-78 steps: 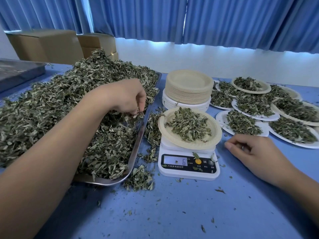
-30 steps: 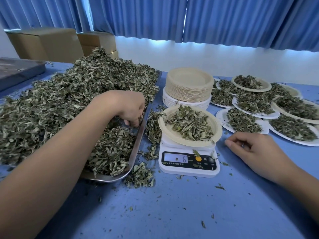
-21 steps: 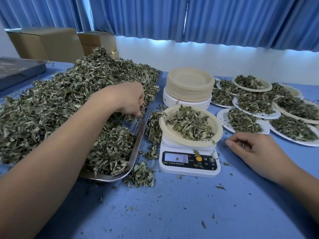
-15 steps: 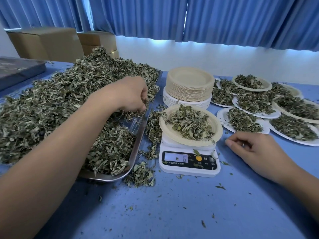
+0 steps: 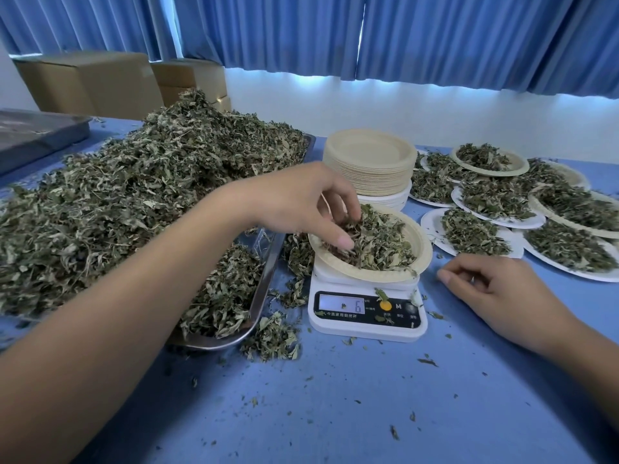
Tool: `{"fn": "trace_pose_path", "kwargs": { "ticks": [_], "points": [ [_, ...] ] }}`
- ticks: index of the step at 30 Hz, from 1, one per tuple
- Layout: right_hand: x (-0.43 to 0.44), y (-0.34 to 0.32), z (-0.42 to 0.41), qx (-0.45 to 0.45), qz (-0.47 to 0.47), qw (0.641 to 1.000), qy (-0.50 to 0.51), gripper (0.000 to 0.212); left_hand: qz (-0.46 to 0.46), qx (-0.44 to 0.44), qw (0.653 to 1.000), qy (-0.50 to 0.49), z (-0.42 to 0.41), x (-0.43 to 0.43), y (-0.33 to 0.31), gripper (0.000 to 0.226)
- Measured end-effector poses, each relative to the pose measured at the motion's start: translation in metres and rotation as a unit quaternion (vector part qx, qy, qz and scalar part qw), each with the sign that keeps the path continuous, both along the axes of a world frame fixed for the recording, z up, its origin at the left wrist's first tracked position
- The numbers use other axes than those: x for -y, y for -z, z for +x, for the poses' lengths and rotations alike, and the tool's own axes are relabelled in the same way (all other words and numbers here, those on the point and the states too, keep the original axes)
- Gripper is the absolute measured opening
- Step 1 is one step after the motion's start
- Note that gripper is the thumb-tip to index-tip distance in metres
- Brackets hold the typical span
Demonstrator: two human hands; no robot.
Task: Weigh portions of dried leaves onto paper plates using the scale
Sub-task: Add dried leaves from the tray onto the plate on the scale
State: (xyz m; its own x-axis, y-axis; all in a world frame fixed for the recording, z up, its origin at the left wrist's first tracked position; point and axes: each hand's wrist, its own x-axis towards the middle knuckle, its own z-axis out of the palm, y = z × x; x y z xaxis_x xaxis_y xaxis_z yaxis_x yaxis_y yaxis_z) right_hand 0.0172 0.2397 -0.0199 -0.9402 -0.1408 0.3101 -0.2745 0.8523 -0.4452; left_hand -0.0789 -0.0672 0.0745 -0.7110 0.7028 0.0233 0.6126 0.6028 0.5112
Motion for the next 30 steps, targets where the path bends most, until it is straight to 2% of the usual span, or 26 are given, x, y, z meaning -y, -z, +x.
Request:
{"fn": "trace_pose_path", "kwargs": {
  "ticks": [3,7,10,12,14,23,27,30],
  "points": [
    [0.0,0.0,0.001,-0.002,-0.001,1.0,0.0,0.018,0.003,-0.04,0.999,-0.021,-0.005,0.011,-0.007,0.024],
    [0.001,-0.001,0.001,0.001,0.002,1.0,0.001,0.018,-0.104,-0.129,0.981,-0.104,-0.022,0.028,-0.007,0.019],
    [0.001,-0.002,0.001,0.004,0.002,1.0,0.003,0.018,-0.239,-0.073,0.955,-0.158,-0.031,0.041,-0.002,0.014],
    [0.001,-0.002,0.0,0.007,0.0,1.0,0.003,0.018,-0.291,-0.006,0.945,-0.147,-0.033,0.044,0.005,0.013],
    [0.002,-0.002,0.0,0.01,-0.002,1.0,0.003,0.018,-0.297,0.04,0.946,-0.127,-0.035,0.043,0.013,0.008],
    [0.002,-0.002,0.001,0.011,-0.005,1.0,0.006,0.018,-0.312,0.054,0.939,-0.136,-0.041,0.045,0.017,0.014],
    [0.002,-0.001,0.001,0.012,-0.006,1.0,0.009,0.018,-0.301,0.084,0.936,-0.16,-0.038,0.045,0.016,0.008],
    [0.0,0.001,0.0,0.009,-0.002,1.0,0.015,0.019,-0.283,0.044,0.944,-0.167,-0.036,0.039,0.016,0.009]
  ]
}}
